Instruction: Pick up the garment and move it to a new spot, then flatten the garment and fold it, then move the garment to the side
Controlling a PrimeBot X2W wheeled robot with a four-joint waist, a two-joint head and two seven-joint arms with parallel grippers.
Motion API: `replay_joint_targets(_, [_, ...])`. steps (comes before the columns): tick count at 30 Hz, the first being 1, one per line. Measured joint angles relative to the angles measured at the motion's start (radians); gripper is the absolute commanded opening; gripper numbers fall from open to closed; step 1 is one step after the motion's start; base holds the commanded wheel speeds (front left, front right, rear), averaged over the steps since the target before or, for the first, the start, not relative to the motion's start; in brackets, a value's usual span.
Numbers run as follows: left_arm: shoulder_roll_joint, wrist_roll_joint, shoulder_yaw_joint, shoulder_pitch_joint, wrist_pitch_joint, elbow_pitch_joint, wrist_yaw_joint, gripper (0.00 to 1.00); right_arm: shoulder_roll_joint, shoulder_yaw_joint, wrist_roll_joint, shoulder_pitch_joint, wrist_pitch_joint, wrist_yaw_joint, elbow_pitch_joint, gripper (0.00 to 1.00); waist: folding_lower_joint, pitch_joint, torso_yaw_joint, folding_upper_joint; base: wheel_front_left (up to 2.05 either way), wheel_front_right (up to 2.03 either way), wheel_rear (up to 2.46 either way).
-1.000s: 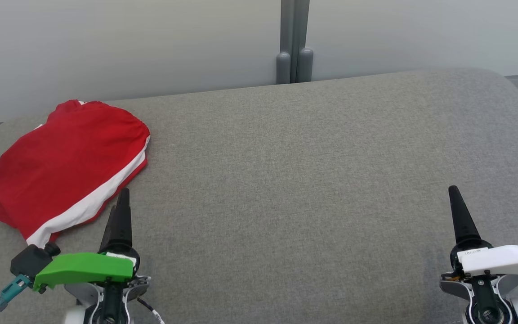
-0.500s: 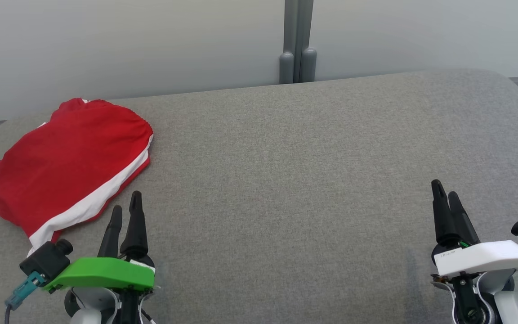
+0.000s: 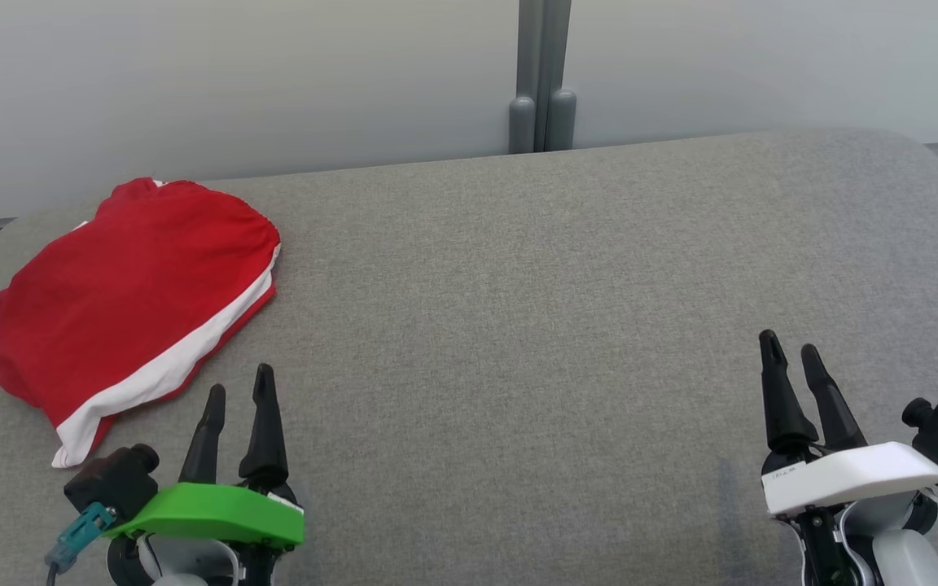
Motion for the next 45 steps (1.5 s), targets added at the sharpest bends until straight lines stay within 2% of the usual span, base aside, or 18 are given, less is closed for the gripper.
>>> replay_joint_targets(20, [0.001, 0.194, -0.036, 0.012, -0.050, -0.006, 0.029, 1.00, -0.002, 0.044, -0.209, 0.001, -0.052, 0.000, -0.009, 1.00, 0.0000, 0.001, 0.025, 0.0000, 0.00, 0.00, 0.00])
replay_joint_targets(45, [0.001, 0.379, -0.054, 0.033, -0.101, -0.003, 0.029, 1.00, -0.004, 0.094, -0.425, -0.017, -0.106, 0.000, 0.013, 1.00, 0.0000, 0.006, 0.042, 0.0000, 0.00, 0.00, 0.00])
